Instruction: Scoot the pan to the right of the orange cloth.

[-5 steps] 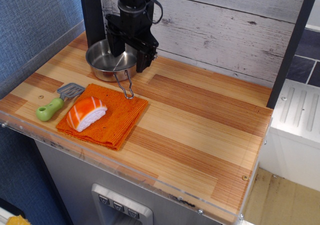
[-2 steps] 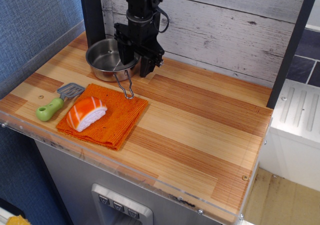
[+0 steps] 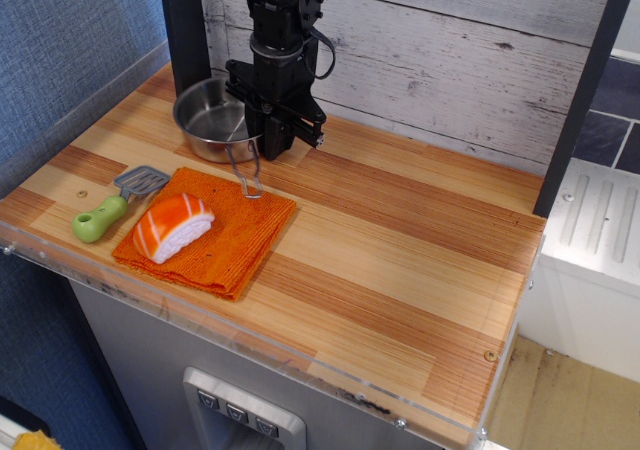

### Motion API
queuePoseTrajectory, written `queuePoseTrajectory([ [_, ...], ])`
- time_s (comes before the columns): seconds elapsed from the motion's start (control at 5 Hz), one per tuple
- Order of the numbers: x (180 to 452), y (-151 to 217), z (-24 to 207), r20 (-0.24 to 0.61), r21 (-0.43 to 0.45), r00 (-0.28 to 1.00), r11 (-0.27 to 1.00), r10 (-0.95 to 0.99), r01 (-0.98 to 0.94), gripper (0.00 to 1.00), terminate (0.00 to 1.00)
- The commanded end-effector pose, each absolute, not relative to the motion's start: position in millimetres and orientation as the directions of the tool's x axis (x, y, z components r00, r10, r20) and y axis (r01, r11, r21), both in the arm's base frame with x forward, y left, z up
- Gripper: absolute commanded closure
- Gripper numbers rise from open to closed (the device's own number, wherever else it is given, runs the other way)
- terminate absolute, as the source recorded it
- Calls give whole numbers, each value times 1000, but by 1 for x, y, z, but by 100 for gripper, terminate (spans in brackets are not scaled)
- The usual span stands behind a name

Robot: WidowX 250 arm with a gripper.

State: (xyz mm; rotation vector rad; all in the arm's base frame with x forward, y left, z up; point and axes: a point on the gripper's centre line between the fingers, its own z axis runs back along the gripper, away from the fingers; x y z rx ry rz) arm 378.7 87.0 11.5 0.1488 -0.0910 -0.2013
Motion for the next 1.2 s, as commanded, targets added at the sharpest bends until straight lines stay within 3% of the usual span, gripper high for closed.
queuePoseTrajectory([
  [0.0,382,86,48,153,191,966,966,-206,176,100,0],
  [0.6,360,58,81,215,160,947,965,-240,208,100,0],
  [1.0,318,13,93,233,131,908,936,-349,326,100,0],
])
